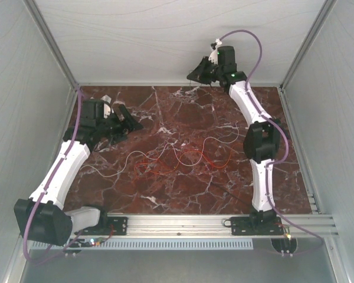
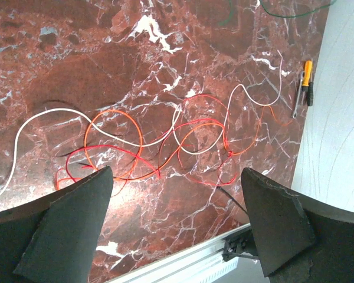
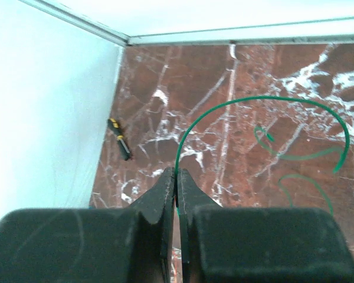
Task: Zip-tie the wires
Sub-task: Pick up the cable at the center of the board.
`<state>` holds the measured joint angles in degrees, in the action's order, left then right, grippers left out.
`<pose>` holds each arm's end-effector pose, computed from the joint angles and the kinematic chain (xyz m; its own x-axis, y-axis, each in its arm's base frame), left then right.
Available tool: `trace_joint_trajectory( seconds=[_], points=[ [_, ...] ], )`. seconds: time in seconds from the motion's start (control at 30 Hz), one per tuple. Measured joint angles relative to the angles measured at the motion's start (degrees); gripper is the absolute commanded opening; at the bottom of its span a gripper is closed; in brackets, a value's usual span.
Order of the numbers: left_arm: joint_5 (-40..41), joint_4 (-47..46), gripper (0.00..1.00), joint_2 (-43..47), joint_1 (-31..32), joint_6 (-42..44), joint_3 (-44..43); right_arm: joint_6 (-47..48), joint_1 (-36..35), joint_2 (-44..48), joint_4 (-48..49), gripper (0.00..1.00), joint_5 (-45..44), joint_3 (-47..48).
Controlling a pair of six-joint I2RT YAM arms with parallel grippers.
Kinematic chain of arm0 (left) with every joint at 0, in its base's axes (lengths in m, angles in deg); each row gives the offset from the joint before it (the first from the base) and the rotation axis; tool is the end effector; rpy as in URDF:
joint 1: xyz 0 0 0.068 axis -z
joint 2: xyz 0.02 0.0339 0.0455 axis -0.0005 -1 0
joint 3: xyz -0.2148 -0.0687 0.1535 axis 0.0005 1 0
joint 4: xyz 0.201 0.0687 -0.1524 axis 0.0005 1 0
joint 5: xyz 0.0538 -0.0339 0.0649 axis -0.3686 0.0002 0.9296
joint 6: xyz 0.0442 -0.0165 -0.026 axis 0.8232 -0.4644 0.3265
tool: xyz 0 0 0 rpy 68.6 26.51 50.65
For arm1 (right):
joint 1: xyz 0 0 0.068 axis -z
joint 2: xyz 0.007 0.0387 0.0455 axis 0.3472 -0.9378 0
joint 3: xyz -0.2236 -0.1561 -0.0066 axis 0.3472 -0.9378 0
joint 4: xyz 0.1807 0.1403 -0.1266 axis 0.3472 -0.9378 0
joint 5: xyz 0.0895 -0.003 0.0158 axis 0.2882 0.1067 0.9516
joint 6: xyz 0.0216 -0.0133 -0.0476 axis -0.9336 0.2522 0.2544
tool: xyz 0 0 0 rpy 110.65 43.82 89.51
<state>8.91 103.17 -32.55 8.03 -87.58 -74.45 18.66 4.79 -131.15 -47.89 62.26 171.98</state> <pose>0.2517 -0.0471 0.3106 -0.7328 -0.4609 -0.5005 -0.0681 0.7816 -0.6200 0.5082 0.1587 0.3189 -0.7093 0.3392 -0.6179 -0.2870 0.6617 0.6927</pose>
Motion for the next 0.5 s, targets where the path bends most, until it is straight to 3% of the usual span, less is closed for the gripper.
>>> trace_joint_trajectory(
  seconds=[0.5],
  points=[
    [-0.35, -9.90, 0.87, 0.02, 1.88, -2.36, 0.02, -3.96, -0.33, 11.47, 3.52, 0.00, 7.54, -3.06]
  ],
)
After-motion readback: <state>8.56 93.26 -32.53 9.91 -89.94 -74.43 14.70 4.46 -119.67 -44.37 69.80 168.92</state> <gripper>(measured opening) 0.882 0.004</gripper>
